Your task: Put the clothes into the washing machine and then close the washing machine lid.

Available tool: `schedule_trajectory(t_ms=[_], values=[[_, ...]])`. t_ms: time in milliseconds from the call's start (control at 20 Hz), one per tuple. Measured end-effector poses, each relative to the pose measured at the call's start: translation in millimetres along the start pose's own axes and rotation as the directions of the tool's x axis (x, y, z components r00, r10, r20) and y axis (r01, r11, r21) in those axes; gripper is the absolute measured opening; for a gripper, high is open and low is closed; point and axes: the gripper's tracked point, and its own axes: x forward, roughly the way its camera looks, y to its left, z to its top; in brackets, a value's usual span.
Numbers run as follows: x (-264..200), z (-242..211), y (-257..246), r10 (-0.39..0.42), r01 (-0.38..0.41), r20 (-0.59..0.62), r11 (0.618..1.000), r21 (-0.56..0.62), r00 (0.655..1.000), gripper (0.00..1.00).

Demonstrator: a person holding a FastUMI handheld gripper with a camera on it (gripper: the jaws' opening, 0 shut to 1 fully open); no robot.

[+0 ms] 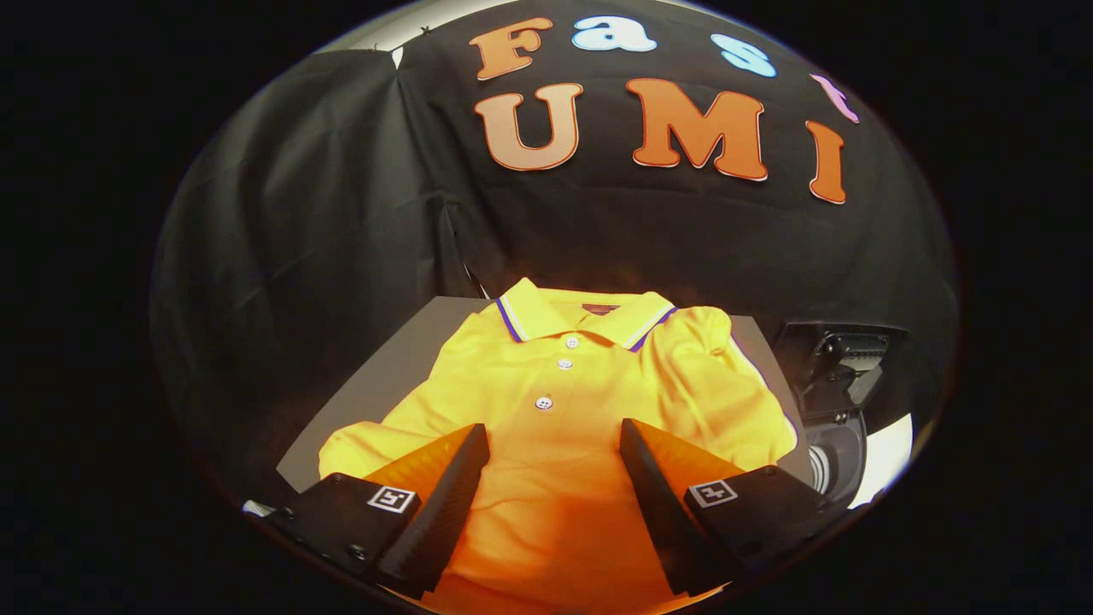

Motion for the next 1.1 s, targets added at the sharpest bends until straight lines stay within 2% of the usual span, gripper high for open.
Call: schedule_trajectory(t_ms=[150,400,500,600,650,700,750,850,900,1000,1100], values=[[-0.7,0.3,1.4,0.013,-0.012,0.009,1.000,-0.025,1.000,1.00],[5.6,-0.4,12.2,0.090,-0.089,0.036,0.996,-0.032,0.995,0.88],[4.2,-0.3,15.8,0.103,-0.102,0.047,0.995,-0.018,0.994,0.60],[4.2,-5.2,17.2,0.125,-0.124,0.037,0.992,-0.026,0.992,0.55],[1.2,-3.9,18.0,0.142,-0.141,0.047,0.990,-0.026,0.989,0.39],[0.1,-8.0,17.9,0.151,-0.151,0.044,0.988,-0.010,0.987,0.37],[0.5,-6.0,17.1,0.160,-0.160,0.051,0.987,0.001,0.986,0.26],[-9.6,-8.3,10.6,0.180,-0.180,0.042,0.984,-0.010,0.983,0.23],[-11.4,-10.8,5.1,0.175,-0.175,0.036,0.984,-0.023,0.984,0.19],[-17.8,-10.6,-6.3,0.164,-0.162,0.033,0.986,-0.042,0.986,0.19],[-22.8,-10.9,-13.1,0.159,-0.158,0.024,0.987,-0.025,0.987,0.13]])
